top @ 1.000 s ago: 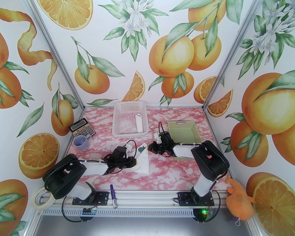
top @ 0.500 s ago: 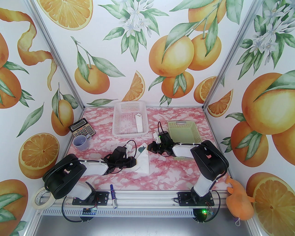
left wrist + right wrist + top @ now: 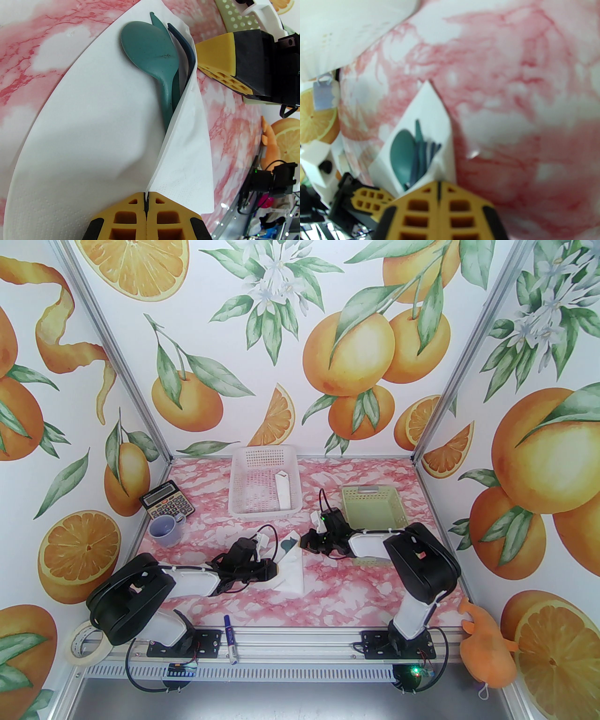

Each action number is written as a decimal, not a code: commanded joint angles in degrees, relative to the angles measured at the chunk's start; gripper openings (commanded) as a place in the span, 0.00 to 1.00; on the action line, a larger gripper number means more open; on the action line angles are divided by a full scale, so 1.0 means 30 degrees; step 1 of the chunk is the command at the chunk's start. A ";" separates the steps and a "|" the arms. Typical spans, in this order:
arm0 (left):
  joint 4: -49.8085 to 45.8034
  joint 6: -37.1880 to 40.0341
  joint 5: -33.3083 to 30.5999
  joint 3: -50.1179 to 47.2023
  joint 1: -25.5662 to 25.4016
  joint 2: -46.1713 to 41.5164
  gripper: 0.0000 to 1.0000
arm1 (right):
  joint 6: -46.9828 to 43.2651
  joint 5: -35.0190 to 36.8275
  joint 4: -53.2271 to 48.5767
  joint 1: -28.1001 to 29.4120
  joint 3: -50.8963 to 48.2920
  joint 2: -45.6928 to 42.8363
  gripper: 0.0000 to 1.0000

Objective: Place the utensils on the paper napkin and roll it up

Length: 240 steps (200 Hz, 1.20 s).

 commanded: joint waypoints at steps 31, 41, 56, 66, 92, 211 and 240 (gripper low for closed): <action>-0.1873 0.0096 -0.0271 -0.0771 -0.0129 -0.0414 0.00 | -0.1091 0.1316 -0.1821 -0.0323 0.0525 0.0135 0.00; -0.1906 0.0102 -0.0257 -0.0799 -0.0120 -0.0471 0.00 | -0.1168 0.1328 -0.1998 -0.0342 0.0612 -0.0080 0.00; -0.1904 0.0067 -0.0311 -0.0800 -0.0126 -0.0505 0.00 | -0.1278 0.1376 -0.2321 -0.0344 0.0759 -0.0461 0.00; -0.1902 0.0067 -0.0300 -0.0807 -0.0115 -0.0504 0.00 | -0.1325 0.1363 -0.2445 -0.0352 0.0820 -0.0708 0.00; -0.1904 0.0052 -0.0290 -0.0802 -0.0141 -0.0504 0.00 | -0.1002 0.0651 -0.2008 -0.0338 0.0824 -0.1099 0.00; -0.2105 0.0041 -0.0585 -0.0873 -0.0118 -0.0767 0.00 | 0.0448 -0.0596 -0.2470 0.0973 -0.1969 -0.5054 0.00; -0.2223 0.0008 -0.0830 -0.0947 -0.0105 -0.1038 0.00 | 0.0585 -0.0623 -0.3843 0.1733 -0.3002 -0.6836 0.00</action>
